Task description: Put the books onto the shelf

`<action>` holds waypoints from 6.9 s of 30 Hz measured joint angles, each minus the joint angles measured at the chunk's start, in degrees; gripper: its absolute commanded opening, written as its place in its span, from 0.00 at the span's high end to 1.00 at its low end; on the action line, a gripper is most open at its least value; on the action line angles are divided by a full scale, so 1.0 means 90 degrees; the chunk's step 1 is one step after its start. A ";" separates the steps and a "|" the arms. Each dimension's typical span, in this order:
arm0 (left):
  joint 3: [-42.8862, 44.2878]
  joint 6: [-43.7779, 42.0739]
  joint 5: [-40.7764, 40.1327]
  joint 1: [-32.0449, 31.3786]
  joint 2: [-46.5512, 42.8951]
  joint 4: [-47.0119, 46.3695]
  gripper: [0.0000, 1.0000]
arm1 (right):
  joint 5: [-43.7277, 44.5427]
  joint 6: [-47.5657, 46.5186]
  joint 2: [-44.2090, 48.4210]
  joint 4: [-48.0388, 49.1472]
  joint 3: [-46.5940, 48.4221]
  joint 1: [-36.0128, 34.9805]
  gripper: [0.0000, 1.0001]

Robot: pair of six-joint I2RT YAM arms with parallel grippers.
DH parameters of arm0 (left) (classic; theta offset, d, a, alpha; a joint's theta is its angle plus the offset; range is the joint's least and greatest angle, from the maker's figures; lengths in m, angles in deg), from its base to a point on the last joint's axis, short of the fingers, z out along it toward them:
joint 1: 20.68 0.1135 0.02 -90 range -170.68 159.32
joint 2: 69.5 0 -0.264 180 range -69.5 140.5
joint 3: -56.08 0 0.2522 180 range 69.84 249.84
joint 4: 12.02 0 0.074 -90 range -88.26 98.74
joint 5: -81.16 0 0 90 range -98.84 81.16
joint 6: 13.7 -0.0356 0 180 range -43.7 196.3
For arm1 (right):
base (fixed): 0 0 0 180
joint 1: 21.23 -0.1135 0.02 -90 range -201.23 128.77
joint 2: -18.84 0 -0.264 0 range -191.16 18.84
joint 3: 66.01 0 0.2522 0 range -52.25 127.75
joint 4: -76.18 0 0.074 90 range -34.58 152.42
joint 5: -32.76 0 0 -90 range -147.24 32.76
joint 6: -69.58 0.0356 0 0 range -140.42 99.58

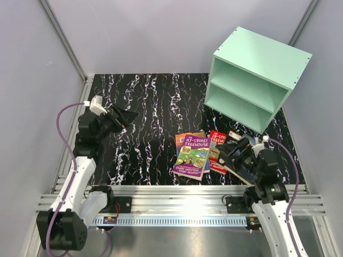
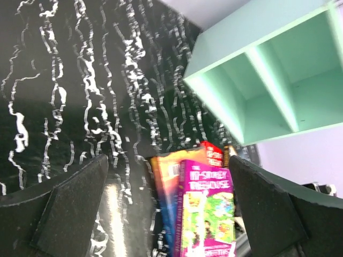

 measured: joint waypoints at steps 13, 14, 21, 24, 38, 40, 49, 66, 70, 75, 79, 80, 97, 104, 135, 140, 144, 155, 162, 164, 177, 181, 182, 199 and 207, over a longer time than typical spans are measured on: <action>0.0879 0.0039 -0.0486 -0.1180 0.0007 0.0435 0.01 | 0.0005 0.0369 0.0262 0.0165 -0.0505 0.0000 0.00; 0.0988 -0.0075 -0.0597 -0.1396 0.0078 0.0631 0.01 | 0.0007 0.0214 0.0134 0.0104 -0.0459 0.0000 0.00; 0.1141 -0.0406 -0.2438 -0.3405 0.1056 0.1785 0.01 | 0.0010 -0.0442 -0.0367 0.0017 -0.0126 0.0000 0.00; 0.1154 -0.0406 -0.2807 -0.4150 0.1940 0.1899 0.01 | -0.0007 -0.0464 -0.0418 0.0202 -0.0282 0.0000 0.00; 0.1685 -0.0398 -0.3422 -0.4981 0.3742 0.1727 0.01 | -0.0158 -0.0449 -0.2917 0.2696 -0.0971 0.0000 0.02; 0.1688 -0.0391 -0.3417 -0.5010 0.3869 0.1651 0.01 | -0.0250 -0.0442 -0.3497 0.3310 -0.0957 0.0000 0.02; 0.1688 -0.0325 -0.3347 -0.5163 0.4347 0.1321 0.01 | -0.0444 -0.0357 -0.5238 0.5178 -0.0736 -0.0192 0.12; 0.1872 -0.0160 -0.3186 -0.5442 0.4733 0.0835 0.02 | -0.0015 -0.0403 -0.5938 0.5826 -0.0755 -0.0631 0.70; 0.1894 -0.0163 -0.3220 -0.5469 0.4733 0.0889 0.02 | 0.0107 -0.0396 -0.5957 0.5887 -0.0755 -0.0741 0.78; 0.1933 -0.0163 -0.3264 -0.5498 0.4736 0.0947 0.02 | 0.0294 -0.0393 -0.5814 0.5867 -0.0755 -0.0889 1.00; 0.1974 -0.0163 -0.3288 -0.5532 0.4699 0.1025 0.01 | 0.0340 -0.0420 -0.5401 0.5464 -0.0702 -0.0935 1.00; 0.1974 -0.0165 -0.3308 -0.5547 0.4641 0.1052 0.01 | 0.0347 -0.0459 -0.5163 0.5127 -0.0610 -0.0950 1.00; 0.1151 -0.0304 -0.4503 -0.5659 0.1797 0.1792 0.01 | 0.1309 -0.2409 -0.4350 0.0357 0.4719 -0.1047 1.00; -0.0442 -0.0012 -0.4452 -0.5661 0.1457 0.1676 0.01 | 0.1783 -0.3237 -0.5870 -0.0576 0.8313 -0.0748 1.00; -0.1076 0.0000 -0.4252 -0.5661 0.1513 0.0792 0.01 | -0.2057 -0.1430 -1.1669 -0.1392 1.3670 0.3611 1.00; -0.1066 0.0000 -0.4252 -0.5661 0.1520 0.0787 0.01 | -0.1654 -0.1345 -1.1727 -0.1314 1.3656 0.3485 1.00; -0.1066 0.0000 -0.4255 -0.5661 0.1535 0.0789 0.01 | -0.1246 -0.1292 -1.1912 -0.1188 1.3777 0.3303 1.00; -0.1052 0.0000 -0.4257 -0.5661 0.1605 0.0794 0.01 | 0.0255 -0.1173 -1.2429 -0.0925 1.3974 0.2555 1.00; -0.1027 0.0002 -0.4257 -0.5661 0.1605 0.0794 0.01 | 0.1083 -0.1180 -1.2123 -0.0566 1.3338 0.2353 1.00; -0.1027 0.0002 -0.4257 -0.5661 0.1605 0.0794 0.01 | 0.1212 -0.1217 -1.2063 -0.0593 1.3296 0.2344 0.99; -0.1027 0.0002 -0.4257 -0.5661 0.1605 0.0794 0.01 | 0.1360 -0.1501 -1.1635 -0.0721 1.3187 0.2557 0.00; -0.1027 0.0002 -0.4257 -0.5663 0.1605 0.0794 0.01 | 0.1508 -0.1732 -1.1589 -0.1100 1.3284 0.2628 0.00; -0.1027 0.0002 -0.4257 -0.5663 0.1605 0.0794 0.01 | 0.1571 -0.1826 -1.1531 -0.1178 1.3267 0.2635 0.00; -0.0743 0.0080 -0.4354 -0.5663 0.1931 0.1037 0.01 | 0.1717 -0.2914 -0.4119 -0.0661 0.6955 0.0838 0.01; 0.0041 0.0051 -0.4512 -0.5663 0.2334 0.1282 0.01 | 0.1168 -0.2693 -0.4439 -0.0437 0.3963 -0.0777 0.01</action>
